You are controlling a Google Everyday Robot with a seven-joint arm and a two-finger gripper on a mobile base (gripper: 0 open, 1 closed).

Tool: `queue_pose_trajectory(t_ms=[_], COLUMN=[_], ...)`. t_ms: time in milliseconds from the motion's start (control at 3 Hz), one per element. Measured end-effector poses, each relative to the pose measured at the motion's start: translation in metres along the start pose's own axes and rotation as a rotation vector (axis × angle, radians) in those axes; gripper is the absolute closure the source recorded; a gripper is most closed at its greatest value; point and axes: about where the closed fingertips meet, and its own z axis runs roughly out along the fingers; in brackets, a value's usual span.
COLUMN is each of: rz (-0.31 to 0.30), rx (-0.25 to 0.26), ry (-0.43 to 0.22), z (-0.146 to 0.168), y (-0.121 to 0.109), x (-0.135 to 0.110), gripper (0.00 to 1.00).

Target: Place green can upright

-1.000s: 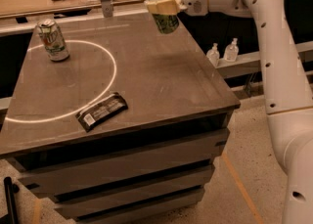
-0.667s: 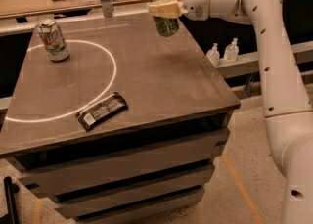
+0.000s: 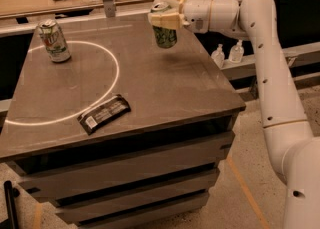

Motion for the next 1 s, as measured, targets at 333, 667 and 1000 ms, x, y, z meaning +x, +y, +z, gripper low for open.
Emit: queue_pose_trajectory(t_ms=[333, 667, 1000], rz=[0.044, 0.075, 0.094], rx=[0.002, -0.010, -0.022], ry=[0.025, 0.042, 0.050], z=[0.001, -0.001, -0.006], y=[-0.004, -0.007, -0.016], x=[-0.015, -0.023, -0.026], gripper=[1.00, 0.89, 0.66])
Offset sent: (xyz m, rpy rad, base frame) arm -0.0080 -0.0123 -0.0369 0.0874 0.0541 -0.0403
